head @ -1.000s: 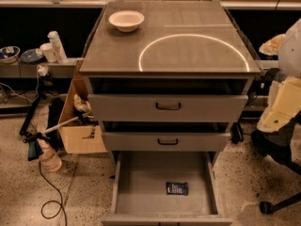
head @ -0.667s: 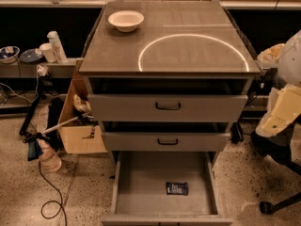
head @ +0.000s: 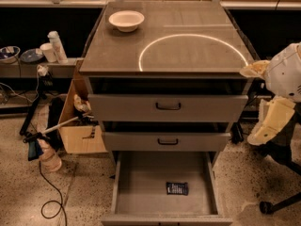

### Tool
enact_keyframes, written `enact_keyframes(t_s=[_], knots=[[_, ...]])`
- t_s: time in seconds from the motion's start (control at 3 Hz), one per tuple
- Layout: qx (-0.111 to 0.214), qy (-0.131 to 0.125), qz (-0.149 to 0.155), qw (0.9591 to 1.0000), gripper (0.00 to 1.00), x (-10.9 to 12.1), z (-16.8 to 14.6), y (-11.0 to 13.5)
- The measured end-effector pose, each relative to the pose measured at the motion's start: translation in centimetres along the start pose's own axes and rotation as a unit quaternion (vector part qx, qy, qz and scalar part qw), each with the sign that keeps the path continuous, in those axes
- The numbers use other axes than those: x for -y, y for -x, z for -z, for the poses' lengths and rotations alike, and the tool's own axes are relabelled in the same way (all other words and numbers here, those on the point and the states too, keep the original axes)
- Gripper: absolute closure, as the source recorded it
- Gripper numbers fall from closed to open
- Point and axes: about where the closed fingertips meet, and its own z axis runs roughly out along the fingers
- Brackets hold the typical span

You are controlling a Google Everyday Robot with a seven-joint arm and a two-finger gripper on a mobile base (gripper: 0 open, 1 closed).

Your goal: Pick rxbar chocolate from bottom drawer and place on counter

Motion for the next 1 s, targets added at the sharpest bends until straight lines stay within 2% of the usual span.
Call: enact_keyframes(t_s=[0.33,1.0], knots=[[-0.002,0.003,-0.001,1.0,0.0,-0.1,-0.4,-0.2],[-0.018,0.018,-0.004,0.9997,0.0,-0.3,-5.7,-2.3]])
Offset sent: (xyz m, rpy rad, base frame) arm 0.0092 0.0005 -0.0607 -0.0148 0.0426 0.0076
